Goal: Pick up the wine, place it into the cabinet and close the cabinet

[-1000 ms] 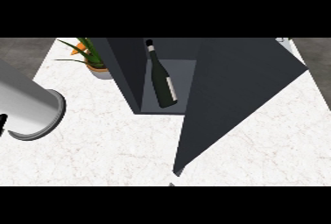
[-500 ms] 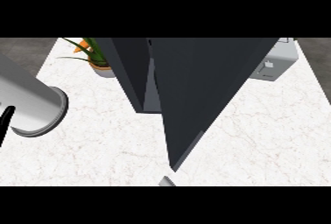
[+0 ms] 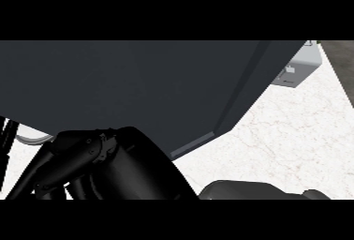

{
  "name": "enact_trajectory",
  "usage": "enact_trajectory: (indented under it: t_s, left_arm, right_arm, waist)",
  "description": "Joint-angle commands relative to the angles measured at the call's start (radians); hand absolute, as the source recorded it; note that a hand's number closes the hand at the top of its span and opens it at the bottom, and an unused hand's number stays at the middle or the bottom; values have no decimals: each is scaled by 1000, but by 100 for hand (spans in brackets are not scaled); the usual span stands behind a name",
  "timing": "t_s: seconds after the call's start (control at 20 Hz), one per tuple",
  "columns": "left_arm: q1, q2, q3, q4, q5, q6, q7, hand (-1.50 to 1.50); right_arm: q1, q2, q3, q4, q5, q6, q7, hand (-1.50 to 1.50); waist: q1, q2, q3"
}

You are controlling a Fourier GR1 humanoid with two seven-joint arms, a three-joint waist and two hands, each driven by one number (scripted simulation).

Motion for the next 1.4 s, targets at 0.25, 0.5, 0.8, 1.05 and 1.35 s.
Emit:
enact_trajectory:
  t_s: [0.25,0.5,0.8,1.05,1.35]
  left_arm:
    - [-20,-36,5,13,-23,16,27,-150]
    - [-3,-53,39,29,-41,-24,17,-150]
    - [19,-66,61,-10,-62,-23,40,-150]
    - [-17,-80,56,47,-77,-53,34,-150]
    - [-18,-91,23,-31,-101,22,77,-150]
  right_arm:
    - [-351,28,-179,453,0,73,-107,150]
    - [-347,28,-302,629,-28,170,-242,150]
    - [-304,22,-369,779,-57,249,-389,150]
    - [-266,2,-365,842,-59,313,-467,150]
    - [-293,-61,-391,921,-22,337,-504,150]
  waist:
    - [-11,-3,1]
    - [-17,-2,2]
    - [-18,-3,2]
    - [-24,1,1]
    - [-16,3,2]
